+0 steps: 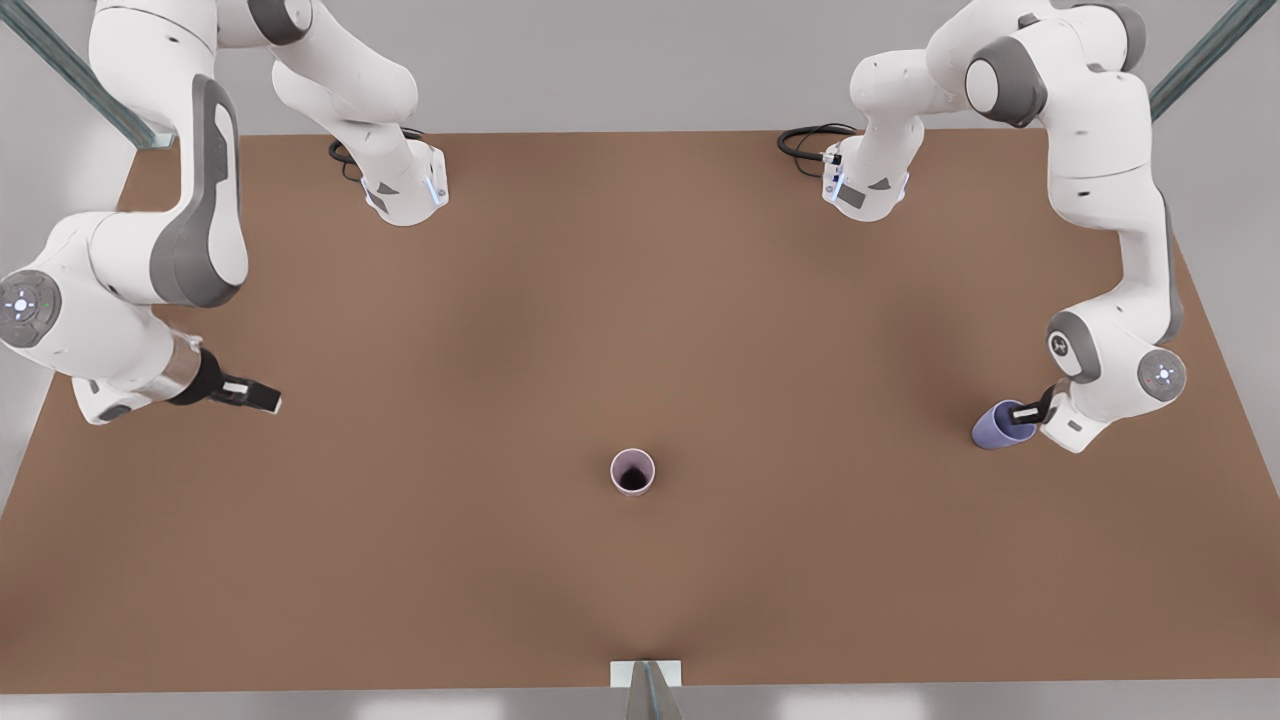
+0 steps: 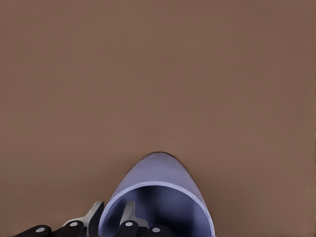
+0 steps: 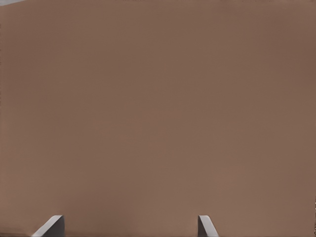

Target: Stack the cups, with the pink cup at the bottom and the purple cup at the top

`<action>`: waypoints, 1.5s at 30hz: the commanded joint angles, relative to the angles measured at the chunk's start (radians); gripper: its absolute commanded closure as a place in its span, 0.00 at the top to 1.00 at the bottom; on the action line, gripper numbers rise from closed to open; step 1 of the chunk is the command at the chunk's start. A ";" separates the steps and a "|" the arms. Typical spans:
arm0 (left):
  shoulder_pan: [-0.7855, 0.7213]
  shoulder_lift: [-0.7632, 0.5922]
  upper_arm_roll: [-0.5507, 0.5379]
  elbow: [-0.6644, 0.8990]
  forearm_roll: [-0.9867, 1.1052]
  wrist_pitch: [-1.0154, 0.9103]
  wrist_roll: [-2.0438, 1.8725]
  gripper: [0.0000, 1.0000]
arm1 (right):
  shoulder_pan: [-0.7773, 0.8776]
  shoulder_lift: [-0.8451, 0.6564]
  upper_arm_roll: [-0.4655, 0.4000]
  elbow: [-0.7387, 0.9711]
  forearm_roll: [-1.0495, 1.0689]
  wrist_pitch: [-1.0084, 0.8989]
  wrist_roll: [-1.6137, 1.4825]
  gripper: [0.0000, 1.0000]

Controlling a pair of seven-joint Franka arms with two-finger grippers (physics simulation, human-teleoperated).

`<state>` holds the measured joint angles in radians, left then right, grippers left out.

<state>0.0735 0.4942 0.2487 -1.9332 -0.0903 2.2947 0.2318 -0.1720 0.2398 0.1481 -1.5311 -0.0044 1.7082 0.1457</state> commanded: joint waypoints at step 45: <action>-0.733 0.342 -0.181 0.962 -0.126 -0.235 -1.172 0.21 | 0.014 0.055 -0.004 0.069 -0.029 -0.041 -0.186 1.00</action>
<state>-0.6597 0.8314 0.0675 -0.9716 -0.1979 1.9337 -0.6725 -0.1581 0.2960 0.1440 -1.4623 -0.0352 1.6692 -0.0339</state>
